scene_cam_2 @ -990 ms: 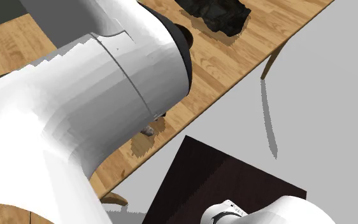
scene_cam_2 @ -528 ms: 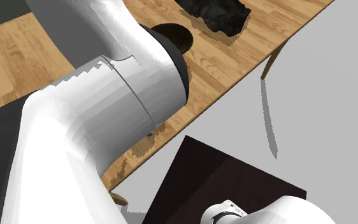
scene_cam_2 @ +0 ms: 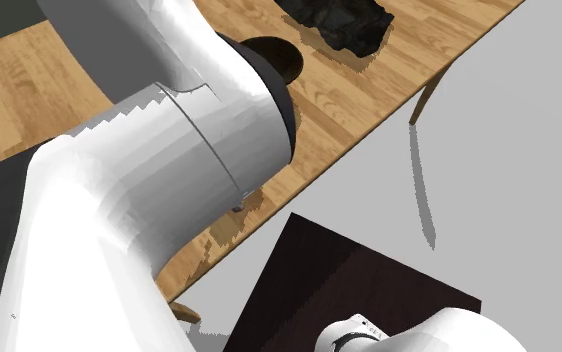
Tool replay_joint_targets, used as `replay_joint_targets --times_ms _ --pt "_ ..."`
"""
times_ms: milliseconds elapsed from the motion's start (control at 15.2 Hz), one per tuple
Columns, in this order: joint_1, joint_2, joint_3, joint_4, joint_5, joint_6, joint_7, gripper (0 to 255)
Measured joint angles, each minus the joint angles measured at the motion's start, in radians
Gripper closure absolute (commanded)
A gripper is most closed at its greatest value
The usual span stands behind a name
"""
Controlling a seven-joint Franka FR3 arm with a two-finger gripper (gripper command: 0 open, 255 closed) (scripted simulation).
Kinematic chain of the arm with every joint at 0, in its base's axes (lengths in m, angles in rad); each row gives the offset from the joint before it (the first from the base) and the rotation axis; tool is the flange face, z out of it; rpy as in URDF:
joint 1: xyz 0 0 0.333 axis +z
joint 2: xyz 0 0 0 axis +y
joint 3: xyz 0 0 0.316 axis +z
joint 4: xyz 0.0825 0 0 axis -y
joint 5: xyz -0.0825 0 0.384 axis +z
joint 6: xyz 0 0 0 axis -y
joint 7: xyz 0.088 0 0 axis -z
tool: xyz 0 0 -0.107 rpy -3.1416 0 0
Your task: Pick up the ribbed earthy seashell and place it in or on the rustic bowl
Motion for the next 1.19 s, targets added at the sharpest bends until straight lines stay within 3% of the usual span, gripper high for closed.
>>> replay_joint_targets --times_ms 396,792,858,990,1188 --pt "0.0 -0.001 0.001 0.001 -0.001 -0.004 0.003 255" --pt "0.0 -0.027 0.0 0.038 0.001 -0.082 0.0 255" --pt "0.0 -0.027 0.0 0.038 0.001 -0.082 0.0 0" --pt "-0.013 -0.018 -0.004 0.041 0.019 -0.066 0.035 0" --pt "-0.074 0.012 -0.03 0.033 0.104 0.024 0.211 0"
